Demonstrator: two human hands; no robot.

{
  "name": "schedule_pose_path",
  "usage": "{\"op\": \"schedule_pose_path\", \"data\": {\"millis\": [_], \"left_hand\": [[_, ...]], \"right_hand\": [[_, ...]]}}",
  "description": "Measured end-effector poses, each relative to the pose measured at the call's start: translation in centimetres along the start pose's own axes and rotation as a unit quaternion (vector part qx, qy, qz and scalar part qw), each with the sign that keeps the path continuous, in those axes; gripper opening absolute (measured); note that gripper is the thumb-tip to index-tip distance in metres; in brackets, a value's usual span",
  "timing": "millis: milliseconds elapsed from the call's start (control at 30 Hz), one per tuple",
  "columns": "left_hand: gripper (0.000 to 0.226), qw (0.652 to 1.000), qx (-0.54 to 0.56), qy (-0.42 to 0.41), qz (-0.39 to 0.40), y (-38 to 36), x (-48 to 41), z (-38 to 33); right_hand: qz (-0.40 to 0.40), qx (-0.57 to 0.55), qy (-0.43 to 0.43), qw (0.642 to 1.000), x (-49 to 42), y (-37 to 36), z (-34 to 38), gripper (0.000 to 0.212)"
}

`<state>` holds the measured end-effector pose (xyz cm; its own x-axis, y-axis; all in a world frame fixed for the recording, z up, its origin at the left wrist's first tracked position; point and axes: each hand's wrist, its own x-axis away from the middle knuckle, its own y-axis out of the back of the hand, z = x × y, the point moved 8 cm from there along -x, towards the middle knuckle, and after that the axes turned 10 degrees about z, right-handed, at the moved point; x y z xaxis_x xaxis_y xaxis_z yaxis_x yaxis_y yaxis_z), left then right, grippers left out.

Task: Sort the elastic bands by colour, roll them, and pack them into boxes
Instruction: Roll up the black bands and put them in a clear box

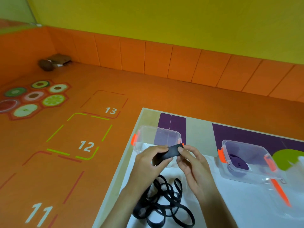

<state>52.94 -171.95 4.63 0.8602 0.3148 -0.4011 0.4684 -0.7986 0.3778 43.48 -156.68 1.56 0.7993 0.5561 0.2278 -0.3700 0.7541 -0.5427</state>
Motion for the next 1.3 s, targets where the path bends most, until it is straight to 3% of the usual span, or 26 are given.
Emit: {"op": "schedule_pose_path", "data": {"millis": [67, 233, 400, 467, 600, 700, 933, 1100, 1200, 1300], "left_hand": [[0.020, 1.000, -0.008, -0.015, 0.005, -0.5, 0.1, -0.3], [0.030, 0.998, 0.046, 0.014, -0.037, -0.7, 0.2, -0.1], [0.033, 0.985, 0.163, 0.044, -0.040, -1.0, 0.4, 1.0], [0.034, 0.989, 0.135, 0.038, -0.044, -0.9, 0.4, 0.9], [0.037, 0.999, 0.020, 0.011, -0.042, -0.5, 0.4, 0.2], [0.035, 0.999, -0.034, -0.006, -0.038, -0.6, 0.2, -0.4], [0.026, 0.989, -0.097, -0.108, -0.021, -1.6, -0.1, -1.0], [0.039, 0.996, 0.073, 0.006, 0.055, -1.6, -0.2, 1.4], [0.045, 0.997, 0.042, 0.032, 0.061, -1.6, -0.3, 1.1], [0.044, 0.995, -0.025, 0.037, 0.084, -1.8, -0.3, 0.6]], "right_hand": [[0.000, 0.001, 0.005, 1.000, 0.2, -0.2, -0.1, 0.025], [0.024, 0.048, 0.016, 0.998, 0.7, -1.3, -0.6, 0.026], [0.051, -0.057, -0.023, 0.997, 0.7, -1.9, -2.0, 0.015], [0.047, -0.056, -0.030, 0.997, 0.8, -2.0, -2.5, 0.013], [-0.025, 0.183, 0.050, 0.981, 1.3, -1.1, -0.7, 0.005], [-0.013, 0.291, 0.081, 0.953, 1.6, -2.4, 0.2, 0.010], [-0.033, 0.261, 0.049, 0.964, 1.5, -1.9, -0.4, 0.021], [-0.019, 0.212, 0.025, 0.977, 1.6, -1.0, -0.6, 0.011], [-0.019, 0.187, 0.002, 0.982, 1.6, -0.6, -1.3, 0.005], [-0.008, 0.256, 0.027, 0.966, 1.4, -0.9, -0.5, 0.007]]}}
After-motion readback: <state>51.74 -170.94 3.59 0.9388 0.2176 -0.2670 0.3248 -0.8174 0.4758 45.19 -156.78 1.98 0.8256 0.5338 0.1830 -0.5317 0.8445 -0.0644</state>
